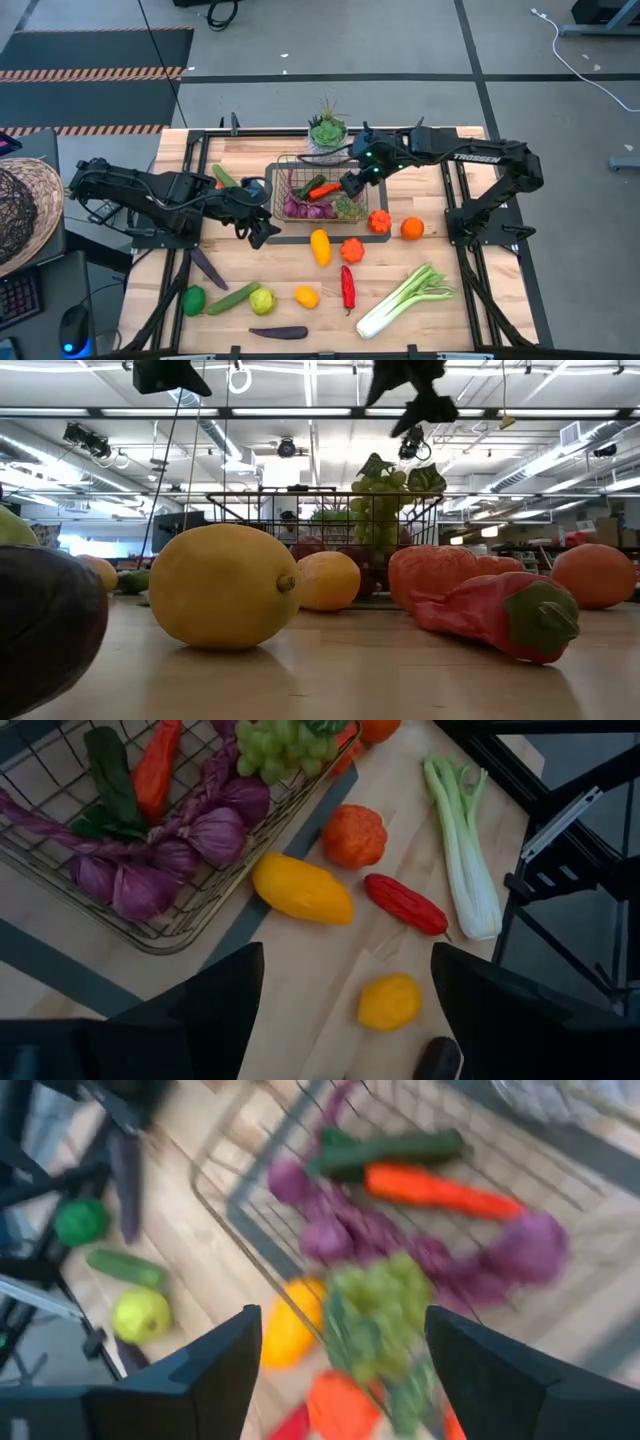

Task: Build produce basket
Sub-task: Put the green grapes into the wire basket

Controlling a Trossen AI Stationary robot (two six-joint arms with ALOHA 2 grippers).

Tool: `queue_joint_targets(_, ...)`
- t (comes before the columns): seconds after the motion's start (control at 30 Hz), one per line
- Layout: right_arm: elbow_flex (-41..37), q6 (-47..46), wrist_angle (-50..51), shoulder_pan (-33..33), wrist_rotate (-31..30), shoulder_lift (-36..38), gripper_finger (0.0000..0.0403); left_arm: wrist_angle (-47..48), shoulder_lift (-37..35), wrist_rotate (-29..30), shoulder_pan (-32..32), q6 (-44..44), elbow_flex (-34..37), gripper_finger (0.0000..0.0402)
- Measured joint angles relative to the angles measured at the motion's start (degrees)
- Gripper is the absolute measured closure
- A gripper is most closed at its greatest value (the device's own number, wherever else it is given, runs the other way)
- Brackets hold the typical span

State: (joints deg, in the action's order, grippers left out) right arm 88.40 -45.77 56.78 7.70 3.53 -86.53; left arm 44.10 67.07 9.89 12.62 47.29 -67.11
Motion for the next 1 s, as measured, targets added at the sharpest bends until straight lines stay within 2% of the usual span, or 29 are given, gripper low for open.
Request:
queue_joint_targets(0.2, 0.00, -1.16, 8.55, -2.84, 0.98, 1.06, 0.0118, -0.22, 0.00, 1.46, -0.36, -2.98, 0.00, 0.0109)
queue_joint_targets(0.37, -0.25, -1.19, 8.86, -4.69, 0.73, -0.32, 0.0127, -0.22, 0.00, 1.95, -1.33, -3.00, 0.00, 0.0109)
queue_joint_targets(0.5, -2.75, -2.04, 4.26, -4.76, 0.83, -2.73, 0.0135, -0.38, 0.02, 1.97, -1.99, -3.00, 0.00, 0.0108)
queue_joint_targets(0.7, -4.57, -1.04, -3.96, -4.04, 4.77, -9.09, 0.0143, -0.53, 0.02, 1.95, -1.85, -2.68, 0.00, 0.0109)
queue_joint_targets(0.9, -4.57, -0.32, -21.15, -2.78, 11.17, -13.23, 0.0149, -0.56, 0.04, 1.93, -1.25, -1.42, 0.00, 0.0109)
queue_joint_targets(1.0, -4.39, -1.86, -26.93, -2.05, 11.68, -13.50, 0.0151, -0.56, 0.04, 1.93, -0.79, -1.39, 0.00, 0.0109)
